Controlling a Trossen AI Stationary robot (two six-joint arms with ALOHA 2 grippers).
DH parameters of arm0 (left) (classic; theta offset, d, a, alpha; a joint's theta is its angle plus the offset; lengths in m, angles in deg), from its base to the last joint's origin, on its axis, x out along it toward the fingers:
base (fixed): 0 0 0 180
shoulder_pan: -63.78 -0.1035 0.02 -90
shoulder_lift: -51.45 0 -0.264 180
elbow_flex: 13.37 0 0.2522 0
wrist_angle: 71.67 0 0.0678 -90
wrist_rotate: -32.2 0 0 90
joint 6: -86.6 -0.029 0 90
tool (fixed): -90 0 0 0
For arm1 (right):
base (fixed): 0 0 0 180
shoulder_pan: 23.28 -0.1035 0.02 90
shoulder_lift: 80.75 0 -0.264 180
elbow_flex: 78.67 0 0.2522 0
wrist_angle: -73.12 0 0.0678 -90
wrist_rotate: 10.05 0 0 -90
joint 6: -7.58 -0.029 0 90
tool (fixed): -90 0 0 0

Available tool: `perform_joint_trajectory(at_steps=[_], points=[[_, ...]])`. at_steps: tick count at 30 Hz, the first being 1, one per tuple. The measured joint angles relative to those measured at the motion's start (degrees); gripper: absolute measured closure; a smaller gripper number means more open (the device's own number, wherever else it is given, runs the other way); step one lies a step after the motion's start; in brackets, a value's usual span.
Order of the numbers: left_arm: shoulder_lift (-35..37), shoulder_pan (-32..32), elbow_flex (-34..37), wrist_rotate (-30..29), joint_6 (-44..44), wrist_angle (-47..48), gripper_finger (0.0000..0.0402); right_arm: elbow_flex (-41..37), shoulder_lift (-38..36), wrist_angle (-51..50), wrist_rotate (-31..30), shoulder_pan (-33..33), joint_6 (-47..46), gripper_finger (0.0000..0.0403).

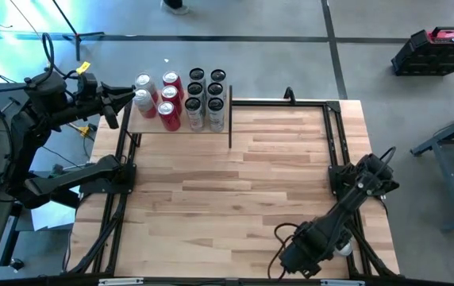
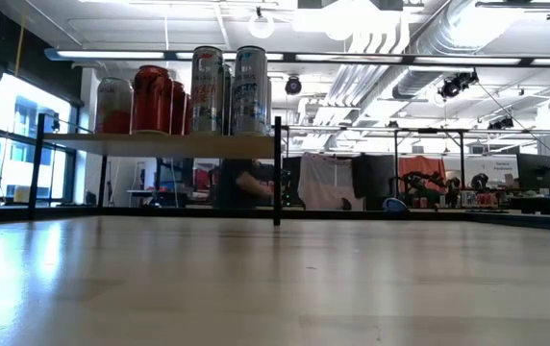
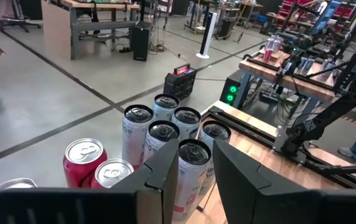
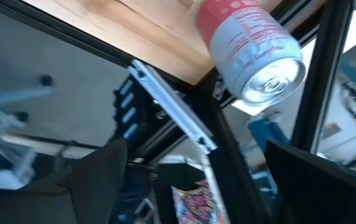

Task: Place canned beverage on shelf
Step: Put the pink soda can on the shelf aligned with the other pink soda cans

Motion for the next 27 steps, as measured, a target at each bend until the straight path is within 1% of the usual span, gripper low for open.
perform_joint_trajectory(at_steps=[3, 8, 11, 13, 16, 20, 22, 25, 27], points=[[0.01, 0.00, 0.00, 0.72, 0.02, 0.00, 0.0312, -2.76, -0.60, -0.05, 1.09, 0.79, 5.75, 0.0027], [-0.01, 0.00, 0.00, 3.36, 0.91, 0.11, 0.0312, -7.94, -1.35, 0.09, 1.98, 1.34, 19.65, 0.0020], [0.01, 0.00, 0.00, 3.58, 1.59, 0.86, 0.0312, -12.75, -1.95, 0.04, 4.43, 1.26, 25.28, 0.0020], [-0.01, 0.00, 0.00, 3.57, 2.07, 1.46, 0.0312, -16.38, -2.33, 0.09, 6.92, 1.27, 27.90, 0.0020], [0.01, 0.00, 0.00, 3.58, 2.11, 1.83, 0.0312, -19.97, -3.18, 0.40, 9.04, 1.57, 31.86, 0.0020], [0.01, 0.00, 0.00, 3.56, 3.06, 1.81, 0.0312, -22.02, -3.67, 1.41, 9.33, 2.00, 37.19, 0.0020], [0.00, 0.00, 0.00, 3.56, 3.06, 1.81, 0.0312, -22.58, -3.76, 3.82, 9.28, 2.01, 39.46, 0.0020], [0.00, 0.00, 0.00, 3.55, 3.75, 1.81, 0.0312, -23.88, -3.76, 7.03, 9.45, 1.95, 40.17, 0.0020], [0.01, -0.02, 0.00, 3.50, 4.05, 1.80, 0.0312, -25.41, -3.76, 7.26, 9.51, 1.95, 39.51, 0.0020]])
